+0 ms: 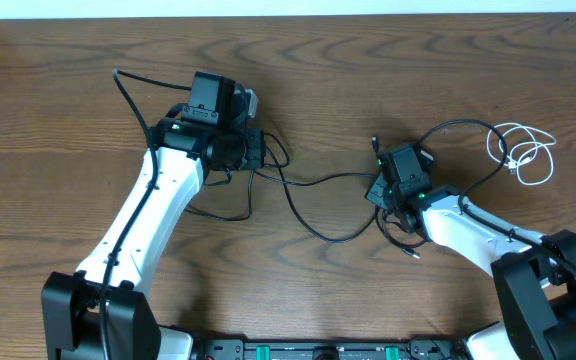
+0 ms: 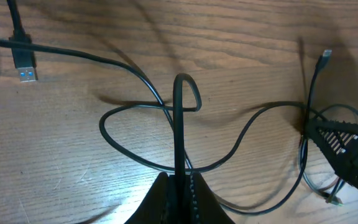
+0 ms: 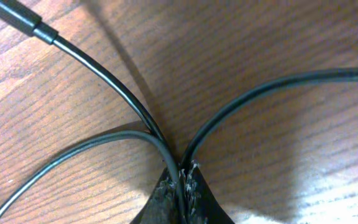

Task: Untangle cables

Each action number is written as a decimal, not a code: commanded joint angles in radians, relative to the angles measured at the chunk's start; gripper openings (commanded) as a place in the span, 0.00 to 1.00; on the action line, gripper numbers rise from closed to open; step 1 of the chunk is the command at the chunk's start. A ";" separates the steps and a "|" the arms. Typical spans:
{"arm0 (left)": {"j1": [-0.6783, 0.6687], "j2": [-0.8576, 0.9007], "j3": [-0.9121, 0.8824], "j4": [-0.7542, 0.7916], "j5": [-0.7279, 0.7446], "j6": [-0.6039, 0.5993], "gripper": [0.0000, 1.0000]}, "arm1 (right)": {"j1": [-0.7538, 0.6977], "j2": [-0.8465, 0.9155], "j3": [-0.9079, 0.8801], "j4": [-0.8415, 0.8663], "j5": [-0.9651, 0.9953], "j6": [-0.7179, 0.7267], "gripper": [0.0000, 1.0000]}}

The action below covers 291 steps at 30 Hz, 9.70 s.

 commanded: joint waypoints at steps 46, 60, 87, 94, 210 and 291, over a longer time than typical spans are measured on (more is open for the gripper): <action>-0.038 -0.120 -0.005 0.254 0.800 -0.150 0.08 | -0.270 -0.254 -0.012 0.980 -1.308 0.018 0.02; -0.040 -0.120 -0.005 0.299 0.707 -0.498 0.07 | -0.133 -0.253 -0.013 0.724 -1.254 -0.122 0.01; -0.070 -0.120 -0.005 0.306 0.649 -0.748 0.08 | -0.074 -0.253 -0.013 0.748 -1.208 -0.111 0.28; -0.107 -0.120 -0.005 0.307 0.648 -0.748 0.07 | -0.073 -0.253 -0.013 0.802 -1.201 -0.083 0.29; 0.100 -0.311 -0.309 0.291 0.293 -0.600 0.08 | -0.237 -0.253 -0.013 0.645 -1.276 -0.179 0.01; -0.273 -0.316 -0.309 0.729 0.441 -0.978 0.08 | -0.024 -0.243 -0.013 0.817 -1.216 -0.163 0.01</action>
